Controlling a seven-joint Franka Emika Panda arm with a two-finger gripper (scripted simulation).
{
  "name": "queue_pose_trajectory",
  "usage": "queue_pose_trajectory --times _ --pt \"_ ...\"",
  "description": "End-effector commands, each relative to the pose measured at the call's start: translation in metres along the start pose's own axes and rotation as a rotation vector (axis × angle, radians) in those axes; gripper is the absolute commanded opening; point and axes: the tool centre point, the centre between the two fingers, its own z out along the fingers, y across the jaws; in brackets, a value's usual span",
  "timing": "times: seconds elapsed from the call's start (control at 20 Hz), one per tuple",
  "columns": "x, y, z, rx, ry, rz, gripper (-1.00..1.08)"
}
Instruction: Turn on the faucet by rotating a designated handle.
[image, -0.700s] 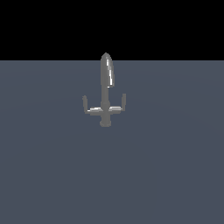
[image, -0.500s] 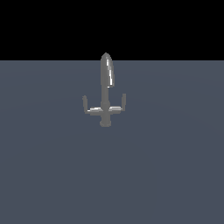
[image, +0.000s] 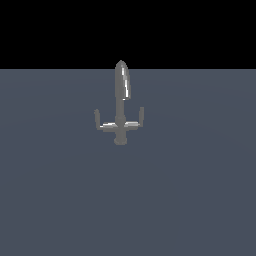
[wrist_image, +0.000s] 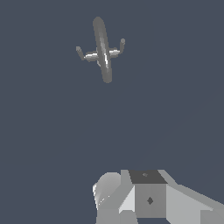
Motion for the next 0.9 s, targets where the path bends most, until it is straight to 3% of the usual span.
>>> queue_pose_trajectory --times 0.0,0.45,0.85 --pt "0.000 0.000 -0.001 -0.003 0.001 -0.004 -1.00" --pt "0.001 0.000 -0.018 -0.072 0.035 -0.074 -1.00" --pt "0.003 -0.003 -0.048 -0.209 0.073 -0.207 -1.00"
